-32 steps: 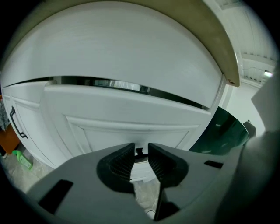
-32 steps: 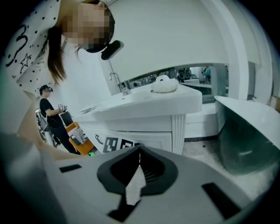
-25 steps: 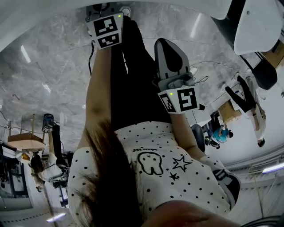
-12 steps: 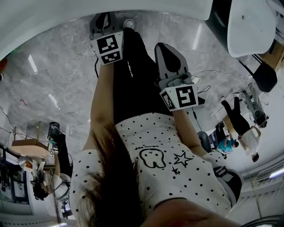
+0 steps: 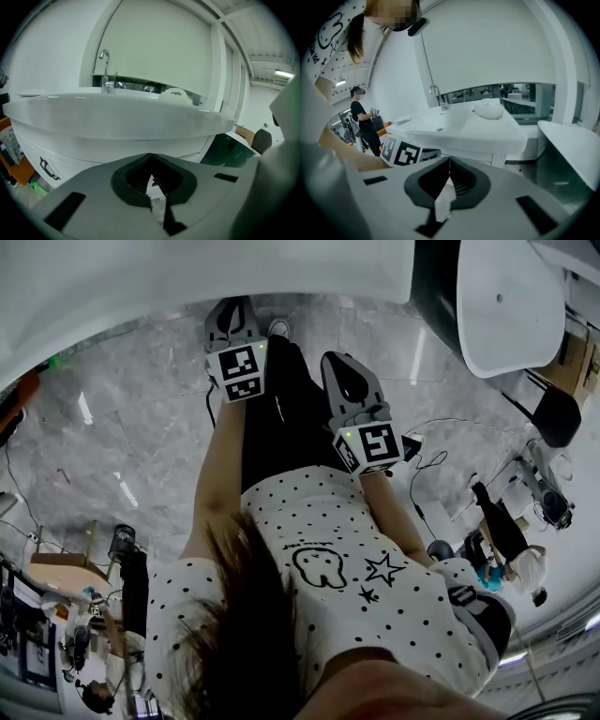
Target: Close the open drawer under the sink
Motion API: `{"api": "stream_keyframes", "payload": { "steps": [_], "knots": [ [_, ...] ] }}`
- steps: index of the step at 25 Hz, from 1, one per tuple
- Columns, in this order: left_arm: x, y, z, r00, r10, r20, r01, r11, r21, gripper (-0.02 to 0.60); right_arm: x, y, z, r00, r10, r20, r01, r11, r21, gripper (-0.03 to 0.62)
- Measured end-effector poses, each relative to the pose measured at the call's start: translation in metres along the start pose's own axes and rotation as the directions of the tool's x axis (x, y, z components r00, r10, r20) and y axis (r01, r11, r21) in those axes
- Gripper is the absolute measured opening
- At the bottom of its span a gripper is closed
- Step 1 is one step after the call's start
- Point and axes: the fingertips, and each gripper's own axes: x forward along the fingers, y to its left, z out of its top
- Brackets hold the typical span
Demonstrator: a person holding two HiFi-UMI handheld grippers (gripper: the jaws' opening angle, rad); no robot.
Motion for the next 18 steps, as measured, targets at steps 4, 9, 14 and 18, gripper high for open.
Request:
{"api": "stream_keyframes", "payload": {
  "steps": [4,9,14,18],
  "knots": [
    [-0.011,-0.003,0.008,1.0,-0.004,-0.003,0.004,1.0,0.0,0.004,-0.005,0.003,0.011,1.0,0.003,0.017,-0.003,1.0,-0.01,0.015],
    [-0.026,-0.005,0.022,1.0,0.0,0.008,0.0,1.0,-0.008,0.005,-0.013,0.001,0.019,1.0,-0.003,0.023,0.003,1.0,-0.023,0.015],
    [-0.038,-0.003,0.034,1.0,-0.004,0.017,0.005,1.0,-0.013,0.003,-0.017,-0.001,0.025,1.0,-0.008,0.028,0.009,0.999,-0.044,0.015],
    [-0.052,-0.008,0.056,0.999,-0.008,0.037,0.008,1.0,-0.011,0.004,-0.027,-0.002,0.035,0.999,-0.015,0.047,0.018,0.998,-0.057,0.015]
  ]
}}
